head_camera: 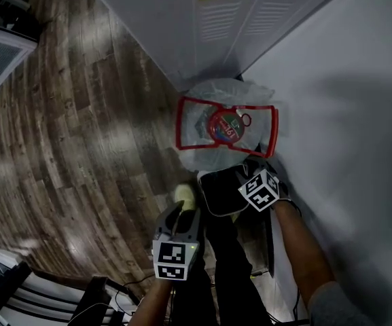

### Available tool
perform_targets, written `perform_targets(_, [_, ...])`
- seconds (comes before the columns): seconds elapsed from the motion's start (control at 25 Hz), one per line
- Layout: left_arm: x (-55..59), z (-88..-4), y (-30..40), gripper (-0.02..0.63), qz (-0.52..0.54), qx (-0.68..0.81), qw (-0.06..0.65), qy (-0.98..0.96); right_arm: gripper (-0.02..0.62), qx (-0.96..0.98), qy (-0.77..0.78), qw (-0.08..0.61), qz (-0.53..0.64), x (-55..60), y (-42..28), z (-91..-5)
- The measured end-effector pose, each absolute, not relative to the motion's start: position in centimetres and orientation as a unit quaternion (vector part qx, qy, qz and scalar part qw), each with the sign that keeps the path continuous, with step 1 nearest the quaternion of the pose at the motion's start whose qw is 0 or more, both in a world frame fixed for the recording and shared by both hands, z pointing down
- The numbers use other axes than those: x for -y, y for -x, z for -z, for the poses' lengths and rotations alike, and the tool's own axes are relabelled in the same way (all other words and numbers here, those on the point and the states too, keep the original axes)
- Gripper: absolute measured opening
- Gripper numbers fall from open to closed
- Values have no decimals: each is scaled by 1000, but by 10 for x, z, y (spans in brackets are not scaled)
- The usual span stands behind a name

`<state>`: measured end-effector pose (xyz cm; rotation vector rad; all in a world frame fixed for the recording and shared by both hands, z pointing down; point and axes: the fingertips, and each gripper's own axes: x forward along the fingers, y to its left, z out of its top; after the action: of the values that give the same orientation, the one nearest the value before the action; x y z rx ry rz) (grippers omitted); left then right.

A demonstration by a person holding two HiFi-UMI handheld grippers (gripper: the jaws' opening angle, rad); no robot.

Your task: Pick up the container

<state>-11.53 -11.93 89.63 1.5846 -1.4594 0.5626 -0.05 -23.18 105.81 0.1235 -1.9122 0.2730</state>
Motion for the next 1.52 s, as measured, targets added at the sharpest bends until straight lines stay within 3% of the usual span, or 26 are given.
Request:
perform_targets(0.24, [120,-894,119,161,-224,585,444,-640,153,812,-16,575,-98,223,1,-1054])
perform_targets(0.52, [115,-884,112,161,-228,569,452,-649,153,763,167,624,33,177,-27,-1029])
perform_targets(0.72, [116,-890,120,161,-230,570,452,-646,139,731,280,618,75,123,-24,-1033])
perform_targets(0.92, [115,-889,132,161,-224,578,456,-639,50,703,304,636,91,85,-22,-1058])
perform_targets(1.2, [104,-881,143,161,-226,581,463,-629,26,649,407,642,-38,47,-40,-1038])
perform_targets(1.52, [103,-852,145,161,-228,574,460,-638,26,657,334,623,-262,52,-12,-982])
